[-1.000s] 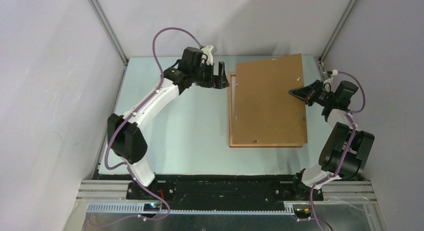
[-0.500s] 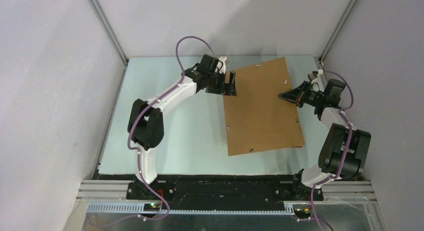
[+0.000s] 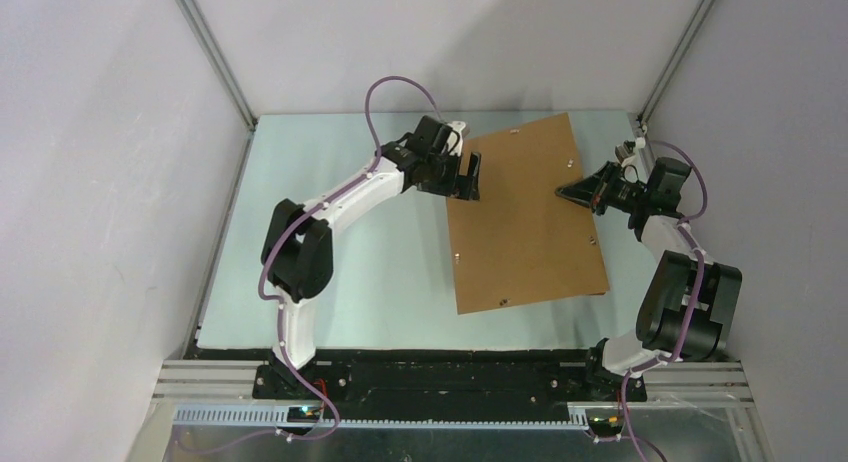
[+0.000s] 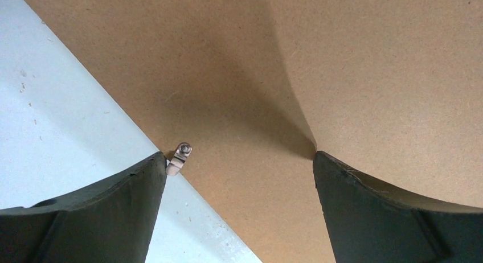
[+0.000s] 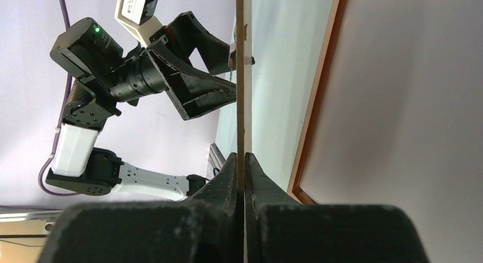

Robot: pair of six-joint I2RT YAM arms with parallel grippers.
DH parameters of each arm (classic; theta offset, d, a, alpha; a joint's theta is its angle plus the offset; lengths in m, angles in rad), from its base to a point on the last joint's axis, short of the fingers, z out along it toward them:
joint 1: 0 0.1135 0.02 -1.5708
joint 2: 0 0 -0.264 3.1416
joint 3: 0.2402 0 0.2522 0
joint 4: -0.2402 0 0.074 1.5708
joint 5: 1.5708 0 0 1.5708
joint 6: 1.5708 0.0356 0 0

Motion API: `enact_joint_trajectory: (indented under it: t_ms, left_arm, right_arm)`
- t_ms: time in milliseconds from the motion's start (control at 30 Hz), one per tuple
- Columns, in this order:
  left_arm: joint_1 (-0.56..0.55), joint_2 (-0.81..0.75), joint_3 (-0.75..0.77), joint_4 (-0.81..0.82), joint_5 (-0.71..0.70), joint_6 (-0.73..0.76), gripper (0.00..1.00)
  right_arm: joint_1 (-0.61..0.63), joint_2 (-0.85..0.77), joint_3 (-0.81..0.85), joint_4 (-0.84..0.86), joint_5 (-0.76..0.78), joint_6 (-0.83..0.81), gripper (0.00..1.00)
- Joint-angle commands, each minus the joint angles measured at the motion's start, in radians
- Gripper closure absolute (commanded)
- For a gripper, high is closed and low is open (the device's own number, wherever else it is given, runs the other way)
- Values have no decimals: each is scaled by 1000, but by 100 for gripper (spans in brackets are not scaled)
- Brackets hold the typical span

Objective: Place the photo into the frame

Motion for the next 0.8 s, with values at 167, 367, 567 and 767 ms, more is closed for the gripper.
enact_joint_trajectory:
  t_ms: [167, 367, 567, 767]
  left_arm:
    - [-67, -9, 41, -5, -34, 17, 0]
    - [-82, -6, 46, -5, -26, -27, 0]
    - [-84, 11, 63, -5, 3, -45, 0]
    - [-80, -22, 44, -5, -35, -13, 0]
  right_arm:
    - [5, -45, 42, -2, -16, -6, 100]
    - [11, -66, 6, 89, -12, 51, 100]
    - [21, -72, -15, 132, -14, 73, 100]
    - [-3, -62, -13, 125, -22, 48, 100]
